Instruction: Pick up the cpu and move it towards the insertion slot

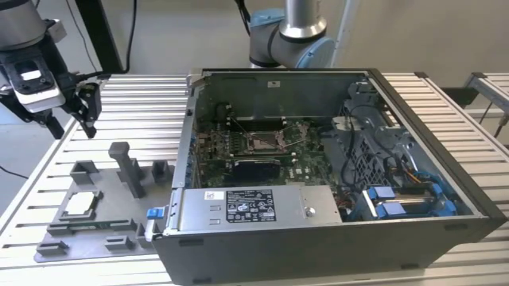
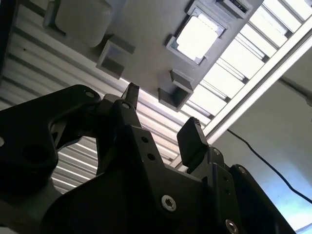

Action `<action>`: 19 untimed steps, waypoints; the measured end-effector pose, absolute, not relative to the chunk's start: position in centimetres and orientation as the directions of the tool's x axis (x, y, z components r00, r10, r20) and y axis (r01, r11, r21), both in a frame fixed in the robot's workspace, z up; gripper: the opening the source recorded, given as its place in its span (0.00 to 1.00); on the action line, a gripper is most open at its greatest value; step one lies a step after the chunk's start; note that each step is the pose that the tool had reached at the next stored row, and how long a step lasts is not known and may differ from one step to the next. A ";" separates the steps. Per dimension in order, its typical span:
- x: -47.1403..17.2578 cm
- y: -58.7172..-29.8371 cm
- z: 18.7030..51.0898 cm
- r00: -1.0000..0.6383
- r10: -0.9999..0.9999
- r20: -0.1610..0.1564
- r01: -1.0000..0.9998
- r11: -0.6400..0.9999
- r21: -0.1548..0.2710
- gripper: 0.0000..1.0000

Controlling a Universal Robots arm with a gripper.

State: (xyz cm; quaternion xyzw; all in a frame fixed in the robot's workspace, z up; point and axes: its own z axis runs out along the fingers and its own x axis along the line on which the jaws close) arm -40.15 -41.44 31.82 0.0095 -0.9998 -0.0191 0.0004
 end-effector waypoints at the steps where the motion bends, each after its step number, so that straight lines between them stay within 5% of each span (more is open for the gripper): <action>1: -40.1 -41.5 31.7 -1.000 -0.019 0.001 -0.019 0.999 0.038 0.00; 19: -40.2 -41.9 29.6 -1.000 -0.019 0.001 -0.019 0.999 0.038 0.00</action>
